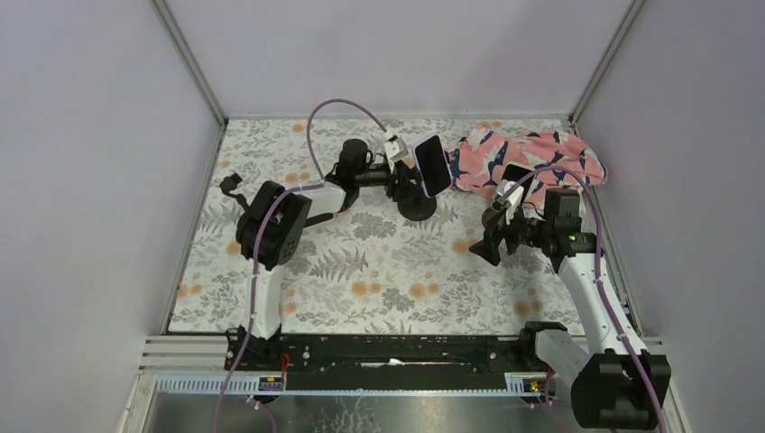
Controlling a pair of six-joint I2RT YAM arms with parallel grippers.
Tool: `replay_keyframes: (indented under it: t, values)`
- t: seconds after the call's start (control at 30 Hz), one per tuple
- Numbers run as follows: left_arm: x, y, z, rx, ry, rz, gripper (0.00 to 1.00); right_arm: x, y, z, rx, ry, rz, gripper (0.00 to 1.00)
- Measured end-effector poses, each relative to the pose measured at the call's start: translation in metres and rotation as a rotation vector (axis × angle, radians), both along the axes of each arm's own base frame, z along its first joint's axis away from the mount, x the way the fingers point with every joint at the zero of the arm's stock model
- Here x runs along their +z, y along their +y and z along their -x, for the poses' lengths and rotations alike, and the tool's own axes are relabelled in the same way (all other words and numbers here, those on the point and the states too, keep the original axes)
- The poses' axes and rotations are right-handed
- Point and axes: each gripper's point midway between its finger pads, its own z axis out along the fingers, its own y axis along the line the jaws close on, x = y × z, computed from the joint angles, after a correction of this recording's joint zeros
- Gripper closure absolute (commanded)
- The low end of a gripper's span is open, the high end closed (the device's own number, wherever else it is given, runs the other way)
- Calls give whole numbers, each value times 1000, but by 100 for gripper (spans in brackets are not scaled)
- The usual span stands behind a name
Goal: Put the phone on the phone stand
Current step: Place the phone stand at the center of the board.
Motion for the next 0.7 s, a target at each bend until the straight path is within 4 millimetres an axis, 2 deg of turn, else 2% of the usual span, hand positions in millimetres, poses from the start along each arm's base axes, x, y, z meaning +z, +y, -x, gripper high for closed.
replay_keyframes:
  t: [0.2, 0.23, 0.27, 0.3, 0.47, 0.7]
  values:
    - [0, 16, 14, 49, 13, -23, 25, 2, 0, 0, -1, -10, -1, 0]
    - [-1, 20, 17, 62, 19, -30, 19, 3, 0, 1, -1, -12, -1, 0]
    - [-1, 23, 20, 72, 22, -35, 7, 3, 0, 1, 0, -14, -1, 0]
    - [-1, 27, 24, 90, 30, -43, 2, 4, 0, 1, 0, -16, -1, 0]
    - [5, 48, 40, 190, 59, -77, 1, 5, 0, 1, 1, -20, -2, 0]
    - [46, 81, 70, 368, 123, -50, 1, 5, 0, 1, 6, -27, 2, 0]
